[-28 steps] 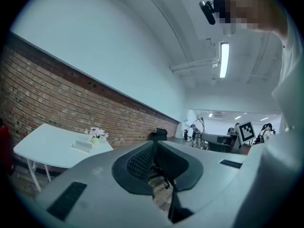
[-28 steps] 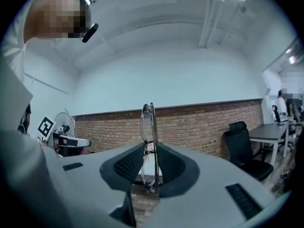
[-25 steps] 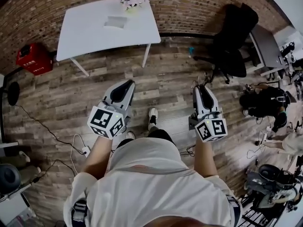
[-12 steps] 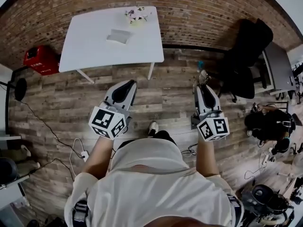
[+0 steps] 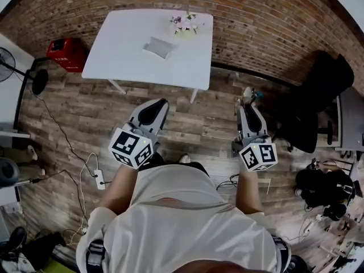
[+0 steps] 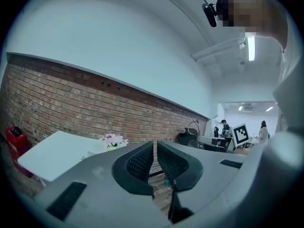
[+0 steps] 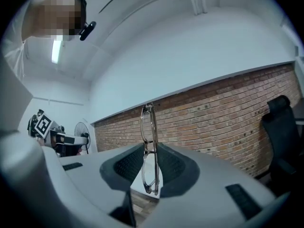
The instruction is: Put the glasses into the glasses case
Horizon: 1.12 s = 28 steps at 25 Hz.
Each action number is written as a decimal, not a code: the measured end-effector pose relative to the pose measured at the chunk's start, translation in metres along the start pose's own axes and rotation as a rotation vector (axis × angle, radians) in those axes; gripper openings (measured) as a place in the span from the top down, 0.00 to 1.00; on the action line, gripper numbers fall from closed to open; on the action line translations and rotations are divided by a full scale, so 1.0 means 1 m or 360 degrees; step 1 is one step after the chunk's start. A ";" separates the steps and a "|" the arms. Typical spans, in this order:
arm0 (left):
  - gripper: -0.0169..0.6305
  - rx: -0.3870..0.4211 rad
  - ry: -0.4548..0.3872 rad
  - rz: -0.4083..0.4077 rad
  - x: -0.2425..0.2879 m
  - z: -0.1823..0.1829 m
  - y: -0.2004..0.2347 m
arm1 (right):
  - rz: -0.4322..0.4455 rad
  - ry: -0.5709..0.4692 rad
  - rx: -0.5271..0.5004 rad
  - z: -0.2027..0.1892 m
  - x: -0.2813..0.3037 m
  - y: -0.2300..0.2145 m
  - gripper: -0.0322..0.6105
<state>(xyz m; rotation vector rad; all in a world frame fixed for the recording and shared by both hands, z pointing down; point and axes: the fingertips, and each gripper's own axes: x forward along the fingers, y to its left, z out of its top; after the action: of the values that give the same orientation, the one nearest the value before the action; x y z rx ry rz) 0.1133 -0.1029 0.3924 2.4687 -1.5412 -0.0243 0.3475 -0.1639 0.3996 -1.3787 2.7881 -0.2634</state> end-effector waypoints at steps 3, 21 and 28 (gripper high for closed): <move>0.92 0.0006 -0.0005 0.0102 0.001 0.005 0.027 | 0.0090 0.0025 0.0004 -0.006 0.031 0.004 0.73; 0.92 -0.0040 -0.0156 0.0238 0.027 0.061 0.259 | 0.0324 0.0055 -0.0148 0.022 0.273 0.101 0.73; 0.92 -0.0046 -0.0126 0.0315 0.018 0.062 0.345 | 0.0439 0.0160 -0.0180 0.005 0.359 0.143 0.73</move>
<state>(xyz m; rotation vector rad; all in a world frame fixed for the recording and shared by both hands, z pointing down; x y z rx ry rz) -0.1919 -0.2755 0.4042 2.3075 -1.7977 -0.1111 0.0163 -0.3636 0.3927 -1.0042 3.0731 -0.1748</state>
